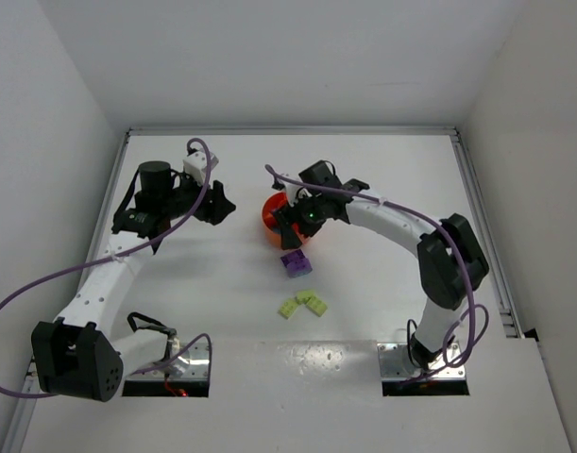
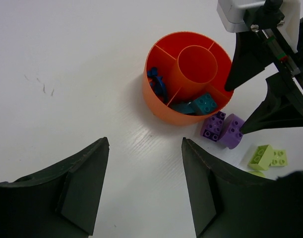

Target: Sort the legos into containers by color

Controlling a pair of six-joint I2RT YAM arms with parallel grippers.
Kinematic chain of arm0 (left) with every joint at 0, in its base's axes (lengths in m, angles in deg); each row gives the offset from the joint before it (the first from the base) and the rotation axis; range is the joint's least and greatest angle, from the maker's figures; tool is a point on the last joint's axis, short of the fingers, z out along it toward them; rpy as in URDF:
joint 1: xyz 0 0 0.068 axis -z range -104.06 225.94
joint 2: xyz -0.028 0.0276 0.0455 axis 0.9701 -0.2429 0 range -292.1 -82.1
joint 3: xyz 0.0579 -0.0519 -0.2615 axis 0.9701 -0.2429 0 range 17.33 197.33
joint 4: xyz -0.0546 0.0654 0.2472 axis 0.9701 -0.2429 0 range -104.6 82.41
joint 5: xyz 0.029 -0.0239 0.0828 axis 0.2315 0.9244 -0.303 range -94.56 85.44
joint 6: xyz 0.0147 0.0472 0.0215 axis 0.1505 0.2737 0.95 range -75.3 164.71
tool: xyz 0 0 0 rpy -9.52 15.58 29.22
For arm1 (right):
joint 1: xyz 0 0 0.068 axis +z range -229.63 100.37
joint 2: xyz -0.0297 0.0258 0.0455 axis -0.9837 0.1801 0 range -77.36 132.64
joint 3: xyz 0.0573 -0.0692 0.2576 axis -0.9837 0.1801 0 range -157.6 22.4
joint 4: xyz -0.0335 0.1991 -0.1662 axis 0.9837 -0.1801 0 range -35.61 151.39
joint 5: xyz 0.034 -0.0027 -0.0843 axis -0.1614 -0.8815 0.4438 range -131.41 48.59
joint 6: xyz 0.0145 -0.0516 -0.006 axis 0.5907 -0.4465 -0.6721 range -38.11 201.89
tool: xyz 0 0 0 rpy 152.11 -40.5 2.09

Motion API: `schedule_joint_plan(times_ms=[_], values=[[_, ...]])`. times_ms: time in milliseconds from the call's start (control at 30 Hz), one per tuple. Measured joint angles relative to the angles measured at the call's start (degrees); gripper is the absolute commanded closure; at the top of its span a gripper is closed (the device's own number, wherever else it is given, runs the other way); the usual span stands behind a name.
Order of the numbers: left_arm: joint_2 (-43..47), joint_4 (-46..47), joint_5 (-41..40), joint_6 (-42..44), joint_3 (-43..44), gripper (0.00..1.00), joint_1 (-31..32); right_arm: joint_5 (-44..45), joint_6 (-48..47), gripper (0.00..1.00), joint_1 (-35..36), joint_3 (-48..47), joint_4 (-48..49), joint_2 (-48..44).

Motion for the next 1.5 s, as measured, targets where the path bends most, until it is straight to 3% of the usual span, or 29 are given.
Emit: schedule_joint_plan(times_ms=[433, 733, 1200, 1500], values=[[-0.02, 0.22, 0.0, 0.2, -0.28, 0.34, 0.0, -0.63, 0.02, 0.25, 4.28, -10.75, -2.32, 8.07], [-0.02, 0.22, 0.04, 0.22, -0.28, 0.34, 0.0, -0.09, 0.02, 0.25, 5.64, -17.55, -2.64, 8.46], [0.0, 0.52, 0.07, 0.22, -1.01, 0.34, 0.0, 5.49, -1.01, 0.28, 1.09, -0.22, -1.36, -0.76], [0.0, 0.76, 0.04, 0.2, -1.01, 0.34, 0.0, 5.57, -1.55, 0.28, 0.74, 1.09, -1.09, -1.38]])
